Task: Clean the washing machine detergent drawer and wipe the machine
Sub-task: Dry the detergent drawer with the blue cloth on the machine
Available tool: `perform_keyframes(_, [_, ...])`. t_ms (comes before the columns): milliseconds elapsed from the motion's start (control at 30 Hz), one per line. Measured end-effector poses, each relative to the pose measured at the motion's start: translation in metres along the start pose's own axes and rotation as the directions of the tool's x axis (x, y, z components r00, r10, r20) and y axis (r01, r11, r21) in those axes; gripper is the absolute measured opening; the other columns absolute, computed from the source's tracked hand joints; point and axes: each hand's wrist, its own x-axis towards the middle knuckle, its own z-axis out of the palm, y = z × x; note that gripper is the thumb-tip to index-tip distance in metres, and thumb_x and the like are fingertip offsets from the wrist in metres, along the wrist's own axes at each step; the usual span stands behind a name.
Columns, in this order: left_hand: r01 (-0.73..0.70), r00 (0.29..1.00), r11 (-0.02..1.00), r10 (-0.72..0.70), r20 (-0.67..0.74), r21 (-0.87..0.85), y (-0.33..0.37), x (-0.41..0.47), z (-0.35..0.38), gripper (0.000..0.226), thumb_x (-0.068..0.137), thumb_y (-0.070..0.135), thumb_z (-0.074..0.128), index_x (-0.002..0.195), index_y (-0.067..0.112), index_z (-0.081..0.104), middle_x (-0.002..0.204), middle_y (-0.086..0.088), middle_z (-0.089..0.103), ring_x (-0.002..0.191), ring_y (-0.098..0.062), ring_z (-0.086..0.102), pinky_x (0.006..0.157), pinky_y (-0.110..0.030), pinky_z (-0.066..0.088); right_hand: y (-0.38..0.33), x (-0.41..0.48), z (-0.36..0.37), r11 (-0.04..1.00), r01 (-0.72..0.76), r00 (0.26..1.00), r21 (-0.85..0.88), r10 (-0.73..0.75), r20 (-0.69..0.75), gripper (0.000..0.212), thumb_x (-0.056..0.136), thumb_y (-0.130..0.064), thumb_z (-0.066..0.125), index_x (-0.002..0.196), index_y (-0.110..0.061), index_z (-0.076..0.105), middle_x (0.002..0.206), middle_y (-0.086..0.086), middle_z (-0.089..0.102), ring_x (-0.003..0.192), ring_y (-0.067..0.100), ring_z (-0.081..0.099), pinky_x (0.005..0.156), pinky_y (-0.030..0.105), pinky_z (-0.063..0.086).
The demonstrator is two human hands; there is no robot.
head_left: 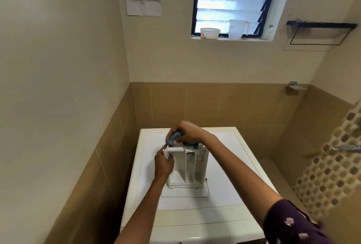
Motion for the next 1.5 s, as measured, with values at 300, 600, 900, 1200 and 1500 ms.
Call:
perform_keyframes(300, [0.09,0.996,0.996,-0.09,-0.004,-0.017,0.015,-0.005,-0.002,0.043,0.091,0.0,0.054,0.132,-0.003,0.043,0.135,-0.02,0.049,0.123,-0.036,0.048,0.101,-0.036,0.04,0.016,0.0,-0.001,0.992,-0.126,0.99,0.017,0.125,0.06,0.014,0.081,-0.025,0.072,0.089,-0.013,0.075,0.094,0.002,0.068,0.085,0.014,0.057,0.078,0.026,0.044])
perform_keyframes(600, [0.057,0.998,0.998,-0.057,0.032,0.013,0.02,-0.006,-0.007,0.044,0.091,0.007,0.055,0.134,0.001,0.045,0.134,-0.019,0.052,0.121,-0.035,0.051,0.102,-0.038,0.041,0.003,0.027,0.024,0.957,-0.248,0.967,-0.152,0.234,-0.106,0.048,0.071,-0.016,0.075,0.105,-0.011,0.042,0.09,0.012,0.057,0.08,0.031,0.054,0.063,0.037,0.045])
perform_keyframes(900, [0.054,0.997,0.998,-0.056,0.057,0.035,0.029,-0.001,-0.002,0.044,0.09,0.006,0.057,0.133,0.003,0.046,0.133,-0.018,0.053,0.119,-0.034,0.052,0.1,-0.037,0.042,0.007,0.026,0.026,0.939,-0.306,0.947,-0.156,0.283,-0.152,0.013,0.076,-0.006,0.062,0.074,-0.016,0.055,0.087,0.011,0.063,0.077,0.026,0.052,0.063,0.028,0.042])
perform_keyframes(1200, [0.07,0.997,0.998,-0.07,0.034,0.003,0.031,-0.011,-0.001,0.048,0.089,0.0,0.057,0.134,0.002,0.043,0.133,-0.016,0.05,0.124,-0.034,0.047,0.101,-0.035,0.04,0.008,0.034,-0.011,0.922,-0.374,0.899,-0.106,0.388,0.203,0.025,0.079,0.0,0.066,0.07,-0.02,0.055,0.072,0.002,0.058,0.06,0.016,0.053,0.041,0.013,0.041])
perform_keyframes(1500, [0.064,0.997,0.998,-0.065,0.028,0.021,0.028,-0.012,-0.004,0.048,0.09,-0.001,0.055,0.136,0.005,0.043,0.137,-0.016,0.048,0.125,-0.033,0.046,0.103,-0.037,0.039,0.039,0.001,-0.054,0.916,-0.342,0.937,0.208,0.313,0.157,0.027,0.082,0.0,0.065,0.102,-0.016,0.057,0.1,0.007,0.061,0.089,0.022,0.06,0.071,0.03,0.054])
